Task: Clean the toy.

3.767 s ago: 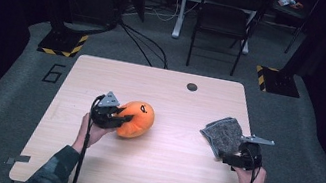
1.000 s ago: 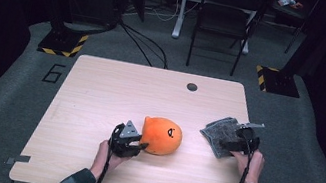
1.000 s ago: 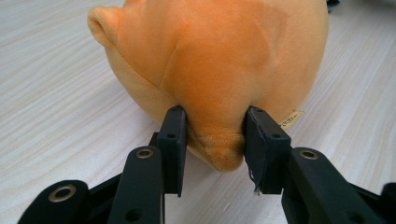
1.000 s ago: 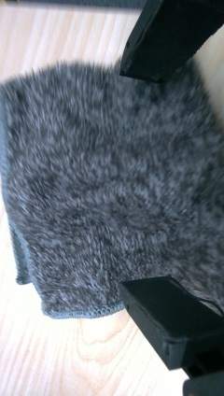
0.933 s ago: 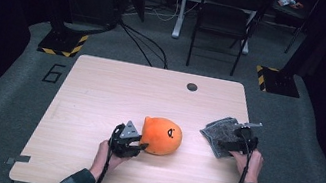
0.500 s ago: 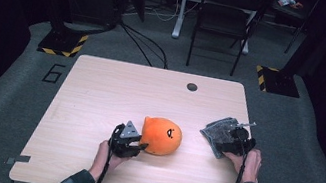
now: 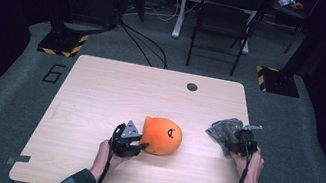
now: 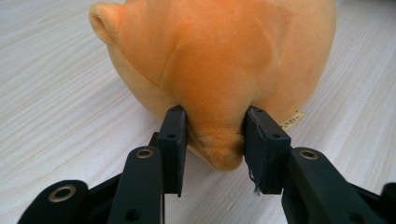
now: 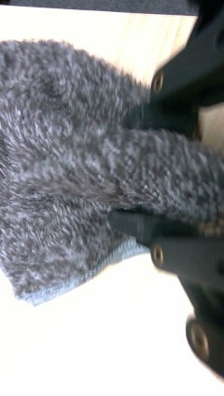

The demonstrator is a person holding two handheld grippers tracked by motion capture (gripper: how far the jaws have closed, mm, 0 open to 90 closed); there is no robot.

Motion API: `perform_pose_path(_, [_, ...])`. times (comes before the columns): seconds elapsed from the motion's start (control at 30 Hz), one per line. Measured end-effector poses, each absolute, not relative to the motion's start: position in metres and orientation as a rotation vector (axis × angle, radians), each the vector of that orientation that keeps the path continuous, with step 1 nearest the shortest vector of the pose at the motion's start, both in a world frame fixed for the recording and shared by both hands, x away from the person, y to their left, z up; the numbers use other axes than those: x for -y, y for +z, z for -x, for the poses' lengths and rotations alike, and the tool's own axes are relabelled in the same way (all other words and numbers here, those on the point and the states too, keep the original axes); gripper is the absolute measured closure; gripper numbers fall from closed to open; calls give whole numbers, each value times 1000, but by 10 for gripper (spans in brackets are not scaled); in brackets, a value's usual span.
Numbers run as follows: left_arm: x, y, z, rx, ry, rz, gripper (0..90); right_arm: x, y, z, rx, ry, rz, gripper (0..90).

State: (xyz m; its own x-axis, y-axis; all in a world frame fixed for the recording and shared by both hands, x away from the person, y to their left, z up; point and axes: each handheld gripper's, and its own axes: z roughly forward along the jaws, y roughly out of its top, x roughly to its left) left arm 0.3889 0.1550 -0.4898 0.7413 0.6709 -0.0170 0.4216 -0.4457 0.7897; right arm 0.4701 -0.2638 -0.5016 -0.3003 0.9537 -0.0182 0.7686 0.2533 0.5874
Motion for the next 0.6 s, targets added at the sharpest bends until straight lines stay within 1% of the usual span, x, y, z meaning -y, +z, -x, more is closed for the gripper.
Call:
perform_pose_path(0.1, [-155, -490, -389, -822, 378, -2094, 619, 261, -500, -470, -2170, 656, -1561, 720])
perform_pose_path(0.17, [-155, -490, -389, -824, 373, -2090, 620, 258, -499, -470, -2173, 642, -1552, 736])
perform_pose_path(0.47, [-155, -491, -392, -827, 375, -2071, 621, 255, -484, -465, -2174, 710, -1587, 750])
perform_pose_path(0.6, [-152, -490, -394, -821, 382, -2075, 622, 251, -471, -457, -2181, 759, -1512, 751])
